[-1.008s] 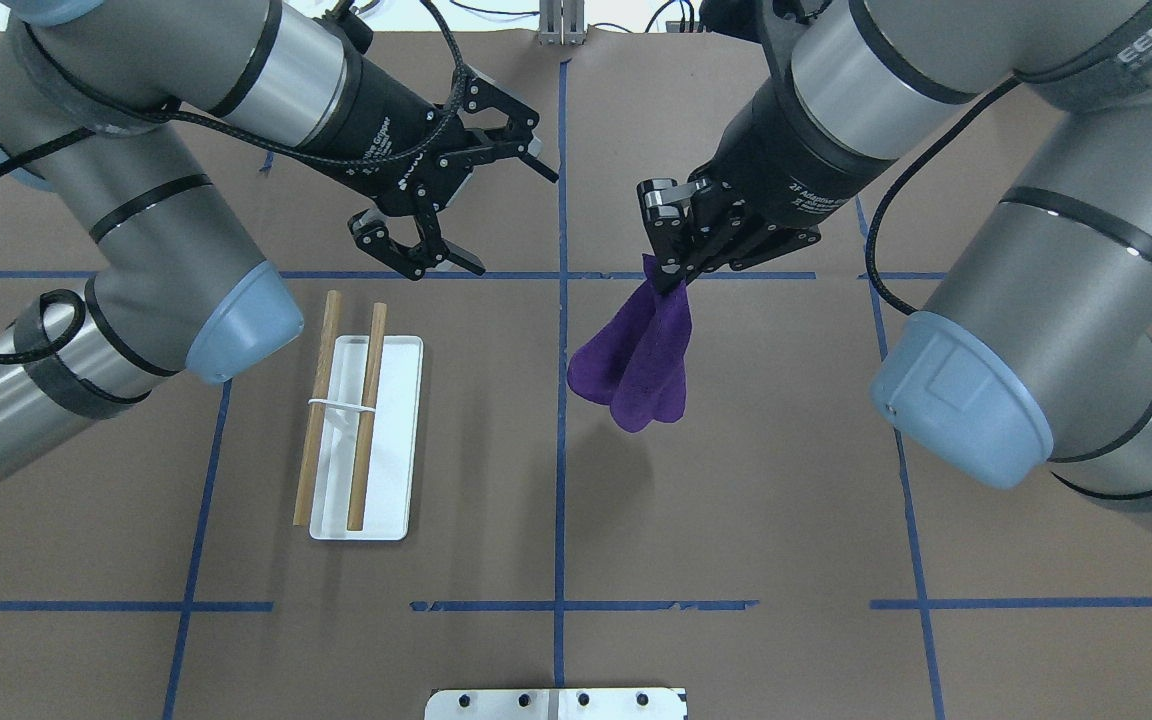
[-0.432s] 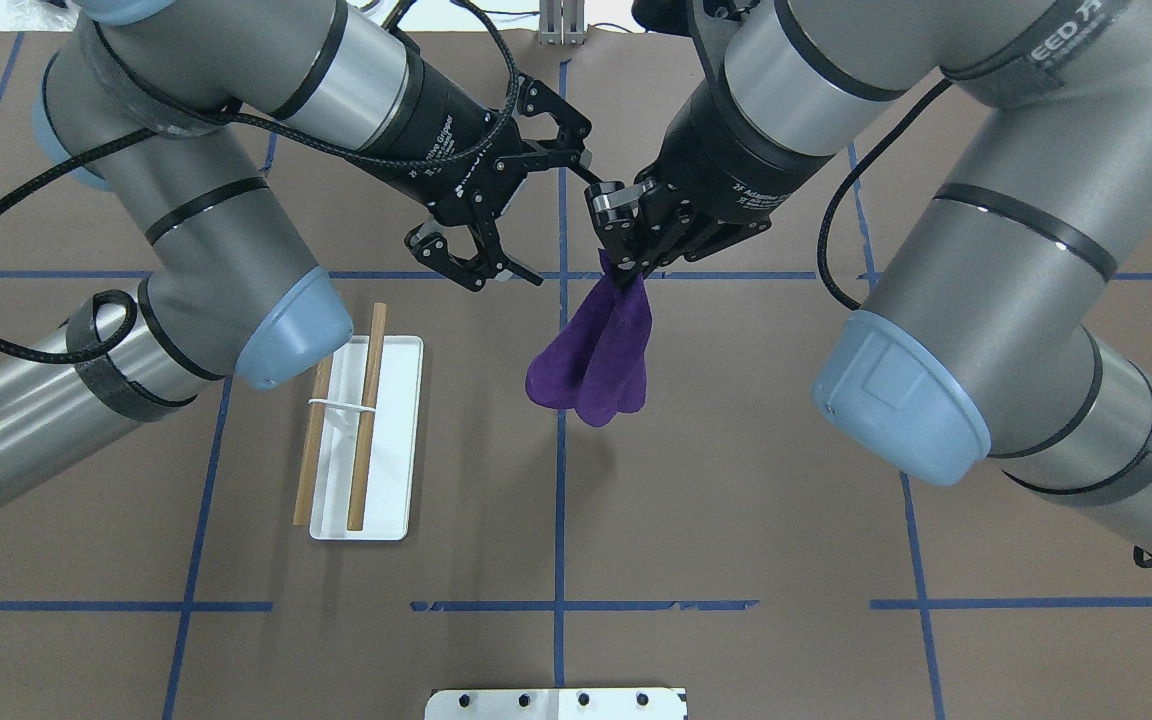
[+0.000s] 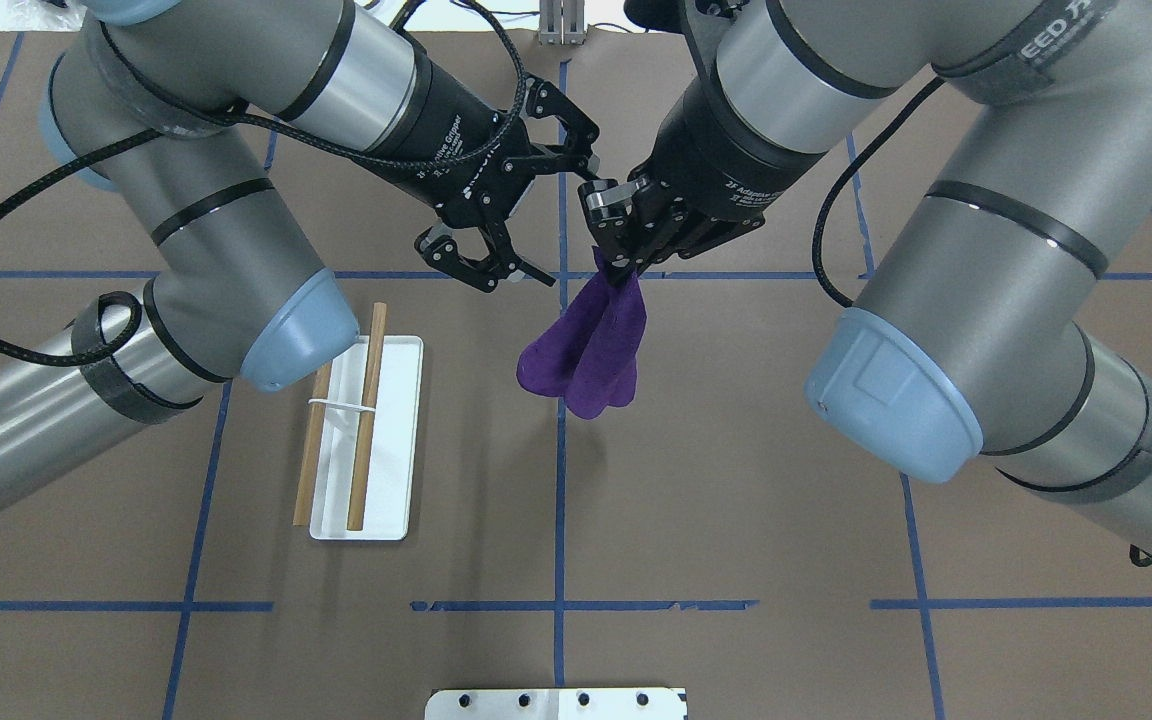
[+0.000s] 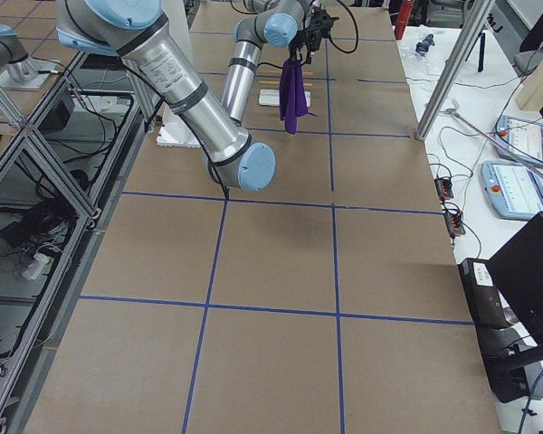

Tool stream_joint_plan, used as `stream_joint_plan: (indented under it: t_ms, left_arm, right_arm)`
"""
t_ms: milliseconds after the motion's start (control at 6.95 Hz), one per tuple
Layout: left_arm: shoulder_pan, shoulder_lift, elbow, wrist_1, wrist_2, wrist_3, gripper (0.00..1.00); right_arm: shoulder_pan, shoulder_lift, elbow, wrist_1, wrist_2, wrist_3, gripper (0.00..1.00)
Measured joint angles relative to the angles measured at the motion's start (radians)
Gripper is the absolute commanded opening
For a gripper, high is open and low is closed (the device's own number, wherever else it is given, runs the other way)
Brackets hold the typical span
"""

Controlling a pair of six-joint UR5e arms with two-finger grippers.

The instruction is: Hang towel on rack

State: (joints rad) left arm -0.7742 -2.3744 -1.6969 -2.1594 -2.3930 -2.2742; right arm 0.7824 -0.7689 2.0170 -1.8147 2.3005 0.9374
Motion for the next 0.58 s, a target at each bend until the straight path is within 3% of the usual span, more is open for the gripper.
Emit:
stream_joint_plan:
  t_ms: [144,288,576]
  left_arm:
    - [0.003,-0.002,-0.001,0.000,0.000,-0.003,0.57]
    - [0.005,-0.004,-0.002,-0.001,0.000,-0.004,0.48]
    - [0.005,-0.005,-0.004,-0.003,0.000,-0.004,0.03]
  right_arm:
    - [-0.002,0.000,-0.002,0.003,-0.003,0.000,0.00]
    - [-0.005,0.001,-0.002,0.004,-0.005,0.001,0.00]
    - [-0.006,0.001,-0.001,0.005,-0.007,0.001,0.00]
